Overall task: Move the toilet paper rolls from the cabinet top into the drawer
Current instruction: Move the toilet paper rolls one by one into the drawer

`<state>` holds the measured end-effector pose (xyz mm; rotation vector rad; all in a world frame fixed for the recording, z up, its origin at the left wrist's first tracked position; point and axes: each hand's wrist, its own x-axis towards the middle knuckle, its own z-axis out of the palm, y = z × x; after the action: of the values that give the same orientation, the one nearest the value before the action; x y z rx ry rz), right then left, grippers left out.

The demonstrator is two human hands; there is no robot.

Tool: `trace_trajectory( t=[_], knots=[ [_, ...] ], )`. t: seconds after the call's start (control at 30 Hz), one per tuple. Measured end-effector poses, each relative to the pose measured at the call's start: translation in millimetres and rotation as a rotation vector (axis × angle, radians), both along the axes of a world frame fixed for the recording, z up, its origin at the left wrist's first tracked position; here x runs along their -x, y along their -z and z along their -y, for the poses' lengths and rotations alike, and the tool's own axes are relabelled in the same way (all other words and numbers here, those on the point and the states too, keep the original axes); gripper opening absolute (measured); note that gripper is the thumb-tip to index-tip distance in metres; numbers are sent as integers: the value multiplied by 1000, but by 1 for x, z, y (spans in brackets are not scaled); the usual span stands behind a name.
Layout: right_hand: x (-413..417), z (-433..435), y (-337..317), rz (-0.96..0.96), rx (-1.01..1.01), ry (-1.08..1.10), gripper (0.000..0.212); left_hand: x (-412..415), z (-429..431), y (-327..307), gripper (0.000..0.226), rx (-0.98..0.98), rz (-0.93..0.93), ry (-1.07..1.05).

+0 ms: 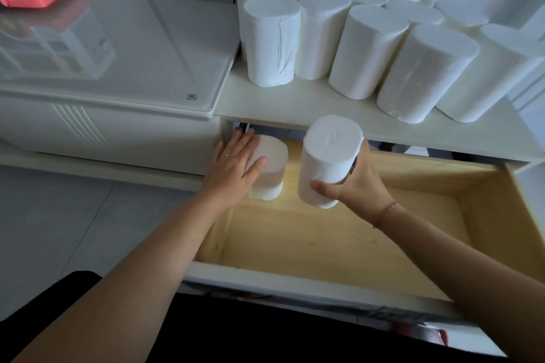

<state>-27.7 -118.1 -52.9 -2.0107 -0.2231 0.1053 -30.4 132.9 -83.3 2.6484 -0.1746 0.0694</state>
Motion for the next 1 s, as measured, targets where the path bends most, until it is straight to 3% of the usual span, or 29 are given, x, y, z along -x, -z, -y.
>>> trace_trajectory(
  t=[0.37,0.7,0.87,1.0],
  knots=[
    [0,-12,42,-41,44,-8,99,1,1,-1,74,17,-19,6],
    [3,-9,56,-141,113,-30,110,3,1,0,72,16,-20,7],
    [3,2,48,-285,99,-101,111,1,0,1,64,27,-30,4],
    [-2,13,31,-579,-9,-164,101,1,-1,1,64,83,-44,24]
  ],
)
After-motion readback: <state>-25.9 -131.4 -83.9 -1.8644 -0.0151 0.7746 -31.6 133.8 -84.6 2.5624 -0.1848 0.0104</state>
